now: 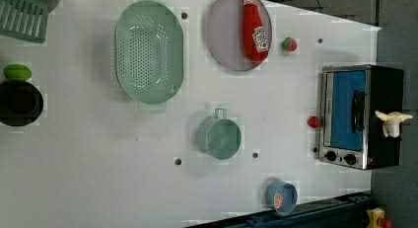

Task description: Pick banana from table and place on oven.

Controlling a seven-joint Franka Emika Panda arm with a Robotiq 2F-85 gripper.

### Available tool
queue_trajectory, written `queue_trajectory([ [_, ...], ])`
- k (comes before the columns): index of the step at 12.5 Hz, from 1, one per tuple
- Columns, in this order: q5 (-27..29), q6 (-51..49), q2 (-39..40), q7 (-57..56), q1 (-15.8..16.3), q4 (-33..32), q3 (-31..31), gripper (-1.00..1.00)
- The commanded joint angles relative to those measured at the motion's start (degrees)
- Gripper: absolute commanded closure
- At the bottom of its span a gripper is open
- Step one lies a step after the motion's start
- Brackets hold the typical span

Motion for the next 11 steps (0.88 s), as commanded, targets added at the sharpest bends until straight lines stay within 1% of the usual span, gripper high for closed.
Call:
queue_trajectory([
  [1,0.2,-5.4,-6.4,14.8,3.2,2.0,7.8,-1.00],
  [3,-0.4,-6.1,-8.2,27.6,4.0,1.5,14.1,-1.00],
  [5,-0.4,-6.1,-9.1,39.8,4.2,1.1,20.4,-1.00],
  [7,-0.4,-6.1,-9.1,51.8,4.2,-0.4,25.2,-1.00],
  [8,-0.1,-6.1,-9.3,54.2,4.2,-1.3,26.7,-1.00],
  [9,0.5,-6.2,-9.9,54.2,4.2,-2.0,27.5,-1.00],
  [11,0.5,-6.2,-11.9,54.1,4.2,-3.5,27.6,-1.00],
])
